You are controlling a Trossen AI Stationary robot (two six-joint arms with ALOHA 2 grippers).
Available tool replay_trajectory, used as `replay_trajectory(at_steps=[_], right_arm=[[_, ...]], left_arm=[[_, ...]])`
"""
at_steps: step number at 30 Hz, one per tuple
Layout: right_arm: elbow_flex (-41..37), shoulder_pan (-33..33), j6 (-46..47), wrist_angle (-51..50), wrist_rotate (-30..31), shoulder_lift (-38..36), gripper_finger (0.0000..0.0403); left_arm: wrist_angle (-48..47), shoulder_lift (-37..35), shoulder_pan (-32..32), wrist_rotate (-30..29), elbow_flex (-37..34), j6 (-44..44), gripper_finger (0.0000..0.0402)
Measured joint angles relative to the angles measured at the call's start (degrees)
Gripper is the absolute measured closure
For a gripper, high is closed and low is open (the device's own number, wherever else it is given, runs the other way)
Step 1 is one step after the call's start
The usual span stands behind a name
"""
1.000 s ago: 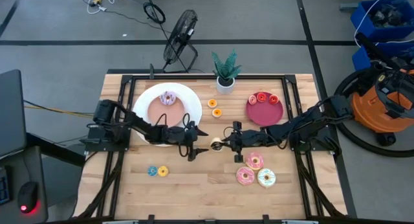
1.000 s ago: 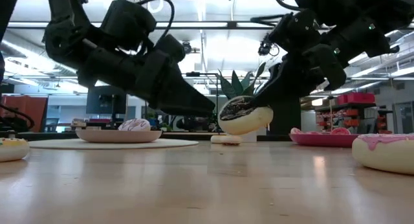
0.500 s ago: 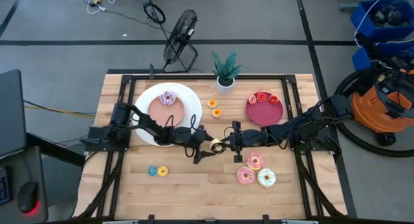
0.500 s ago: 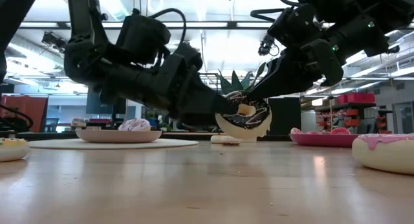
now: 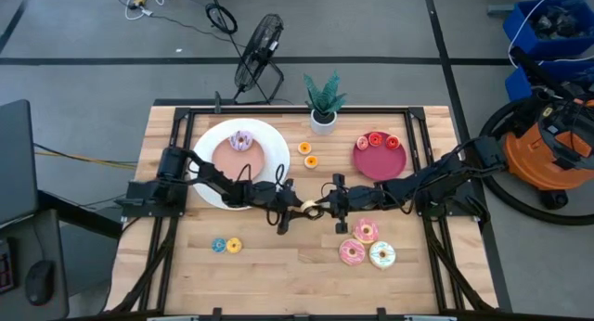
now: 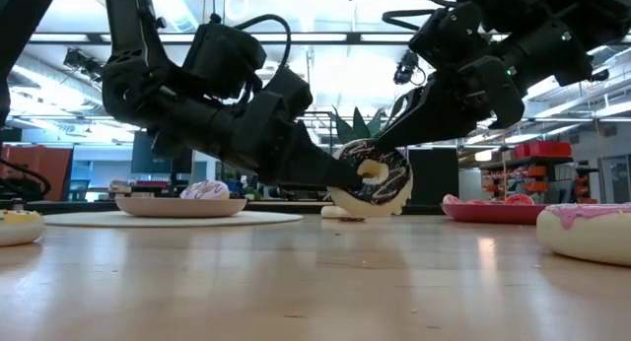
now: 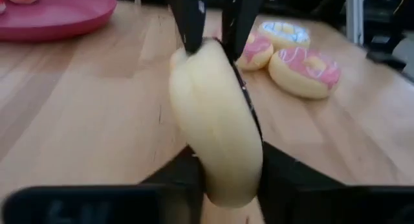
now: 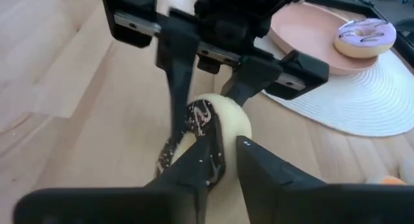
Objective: Pick & Place donuts
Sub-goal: Put the large black donut on the pink plate
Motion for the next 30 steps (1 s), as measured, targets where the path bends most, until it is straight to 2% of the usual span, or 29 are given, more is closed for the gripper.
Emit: replay_trajectory(at_steps=[3, 6, 10, 13, 16, 19, 24, 27, 30], right_arm=[[0.0, 0.0, -0.4, 1.1, 0.1, -0.2, 0.0276], [0.0, 0.0, -1.2, 3.6, 0.7, -0.3, 0.0223], [0.0, 0.0, 0.0, 4.8, 0.8, -0.3, 0.0167], [-0.1, 0.0, 1.0, 4.7, 0.8, -0.3, 0.0144], [-0.5, 0.0, 1.1, 4.7, 0.8, -0.3, 0.0135], [-0.9, 0.0, 1.2, 5.2, 0.8, -0.3, 0.0135], [-0.9, 0.0, 1.2, 5.2, 0.6, -0.3, 0.0143], [-0.9, 0.1, 1.0, 5.1, 0.3, -0.3, 0.0147], [-0.9, 0.6, 1.0, 5.0, 0.2, -0.3, 0.0150]], left_arm=[[-6.3, -2.2, 0.0, -0.6, 0.0, 1.3, 0.0349], [-15.4, -7.1, 0.0, -3.4, -0.1, 1.6, 0.0379], [-33.0, -16.8, 0.0, -11.5, -0.1, 1.0, 0.0378], [-47.0, -26.3, 0.0, -17.9, -0.1, -1.9, 0.0357], [-62.4, -35.7, 0.8, -24.3, 0.0, -6.8, 0.0352], [-78.1, -44.2, 2.1, -29.6, 0.0, -14.8, 0.0365], [-99.9, -53.3, 5.2, -34.8, -0.1, -28.1, 0.0375], [-106.0, -56.1, 7.7, -36.0, -0.2, -31.3, 0.0368], [-104.3, -58.5, 10.6, -35.8, -2.9, -30.3, 0.0369]])
